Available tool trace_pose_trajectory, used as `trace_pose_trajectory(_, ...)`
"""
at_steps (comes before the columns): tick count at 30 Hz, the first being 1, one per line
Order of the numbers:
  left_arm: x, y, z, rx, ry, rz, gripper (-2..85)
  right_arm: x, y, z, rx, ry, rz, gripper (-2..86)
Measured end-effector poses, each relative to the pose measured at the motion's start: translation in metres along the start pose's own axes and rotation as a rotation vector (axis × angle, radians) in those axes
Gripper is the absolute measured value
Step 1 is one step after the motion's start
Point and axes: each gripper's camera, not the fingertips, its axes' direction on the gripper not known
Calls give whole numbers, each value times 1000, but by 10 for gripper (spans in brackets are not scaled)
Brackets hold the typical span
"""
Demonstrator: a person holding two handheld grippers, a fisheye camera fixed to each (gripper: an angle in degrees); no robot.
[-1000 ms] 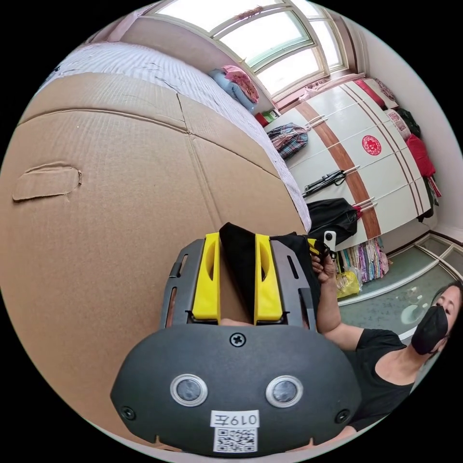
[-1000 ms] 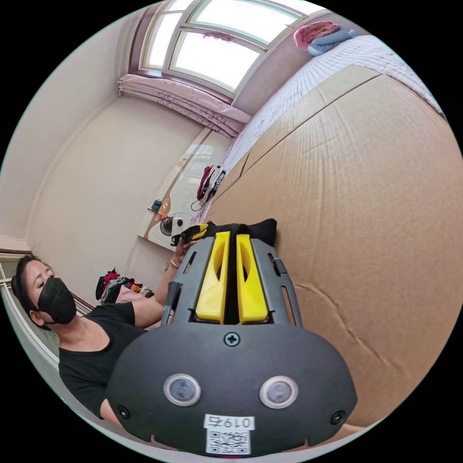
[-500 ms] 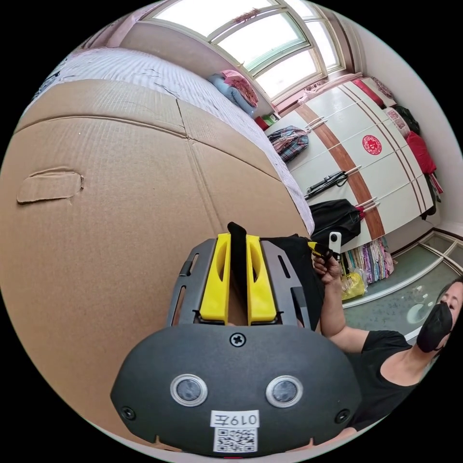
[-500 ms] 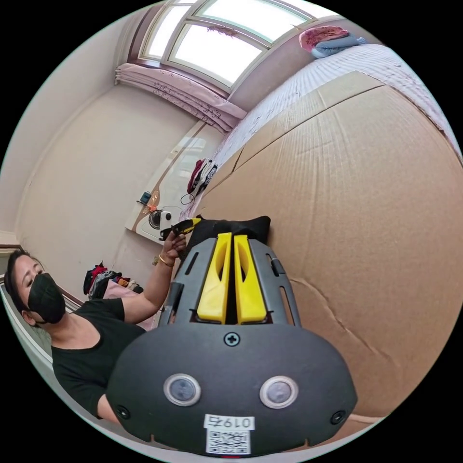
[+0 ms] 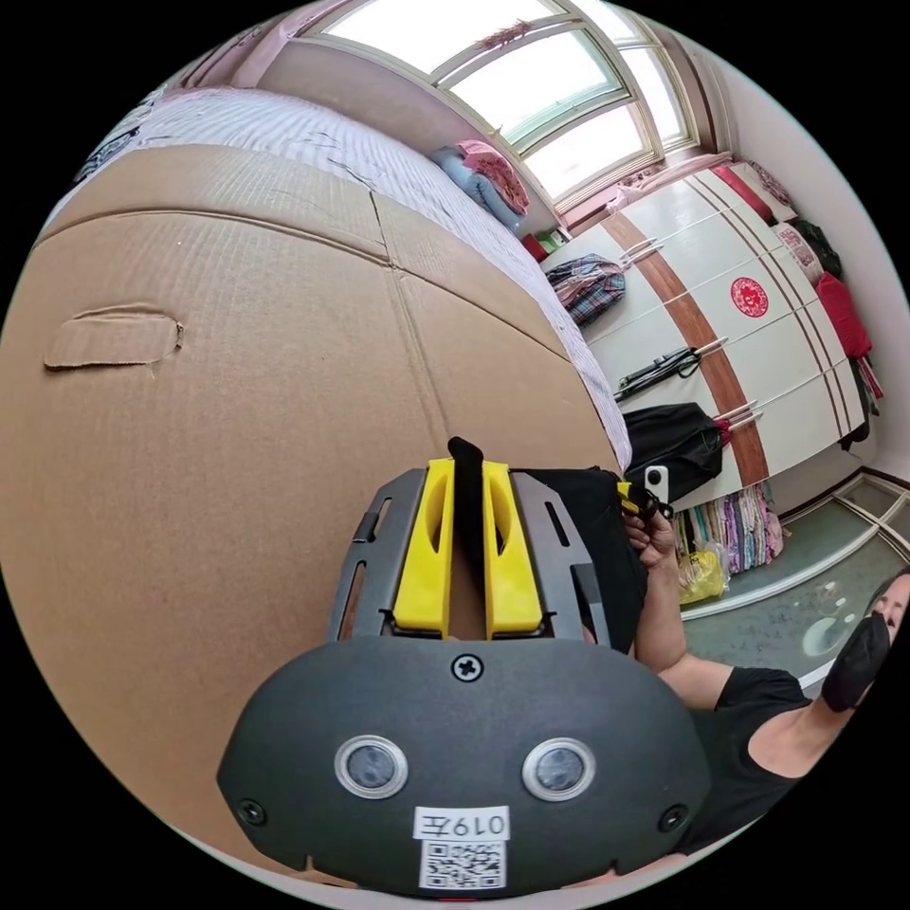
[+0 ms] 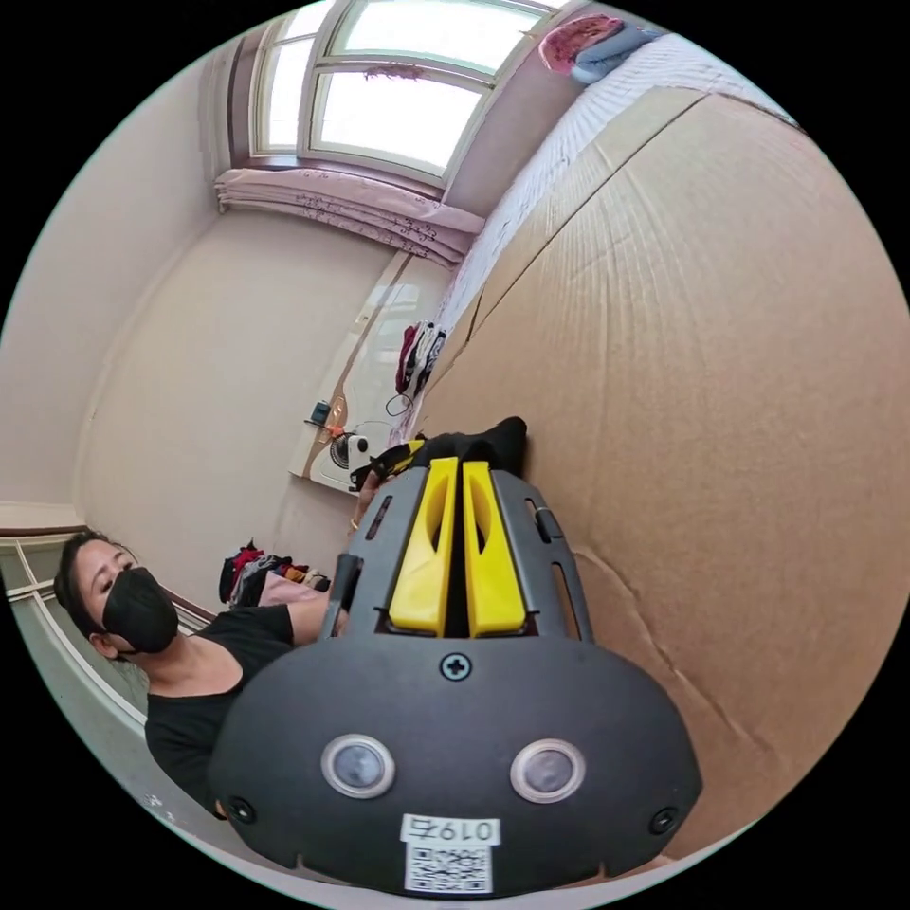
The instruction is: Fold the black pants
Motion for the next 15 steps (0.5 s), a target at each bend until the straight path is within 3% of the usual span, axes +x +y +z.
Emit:
trace_pose_trajectory(10,15,6,9,-21,-30,36,10,-8,-6,-4,9,-80,4,57)
trace_pose_trajectory(15,16,10,11,-25,-19,20,12,-5,-8,-7,28,-55,34,7)
